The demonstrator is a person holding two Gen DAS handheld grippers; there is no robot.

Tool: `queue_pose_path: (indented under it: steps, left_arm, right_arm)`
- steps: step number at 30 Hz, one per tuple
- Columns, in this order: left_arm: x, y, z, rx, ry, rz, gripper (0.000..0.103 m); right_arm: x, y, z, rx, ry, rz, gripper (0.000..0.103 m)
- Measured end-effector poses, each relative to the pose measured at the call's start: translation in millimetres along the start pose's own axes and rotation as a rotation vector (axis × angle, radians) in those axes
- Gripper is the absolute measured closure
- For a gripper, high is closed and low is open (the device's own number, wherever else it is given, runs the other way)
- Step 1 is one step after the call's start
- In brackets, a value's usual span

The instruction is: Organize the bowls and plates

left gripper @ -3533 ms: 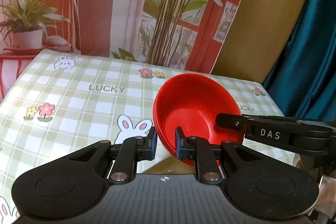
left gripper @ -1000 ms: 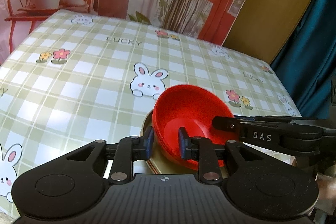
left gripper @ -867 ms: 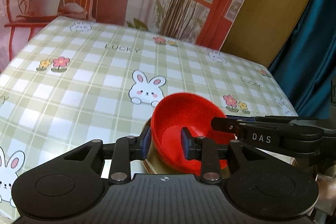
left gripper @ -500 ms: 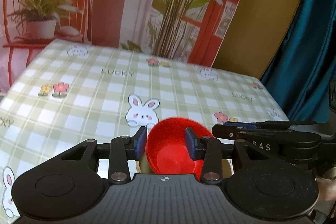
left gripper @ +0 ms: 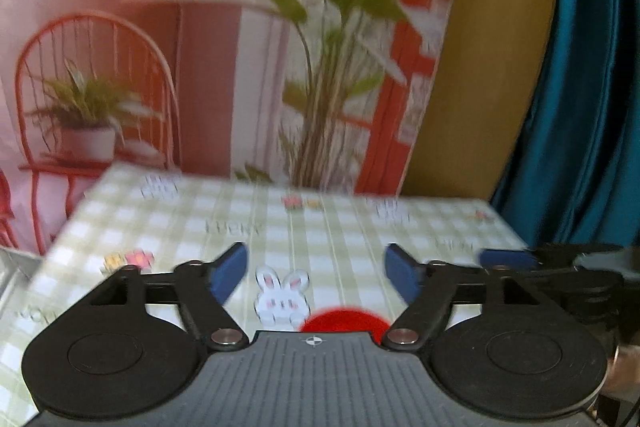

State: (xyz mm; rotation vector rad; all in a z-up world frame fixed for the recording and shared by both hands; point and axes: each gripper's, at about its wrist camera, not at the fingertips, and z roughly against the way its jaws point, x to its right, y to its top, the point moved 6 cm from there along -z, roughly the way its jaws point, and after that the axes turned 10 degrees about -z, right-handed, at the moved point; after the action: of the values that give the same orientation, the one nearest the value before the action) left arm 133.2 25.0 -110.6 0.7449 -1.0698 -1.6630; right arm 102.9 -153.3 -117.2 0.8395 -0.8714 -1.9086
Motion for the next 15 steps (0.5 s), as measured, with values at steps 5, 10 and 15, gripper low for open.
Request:
queue_pose_path:
  steps: [5,10,15]
  left_arm:
    - [-8,33,25,0.077,0.039,0.013,0.016]
    - [-11,58,53,0.13,0.01,0.017,0.011]
    - [-8,69,76,0.161,0.053,-0.015,0.009]
  right_arm:
    - [3,27,34,0.09,-0.006,0.0,0.009]
    - [2,50,69,0.172,-0.023,0.008,0.0]
    - [0,65,99,0.231,-0.015,-0.017,0.0]
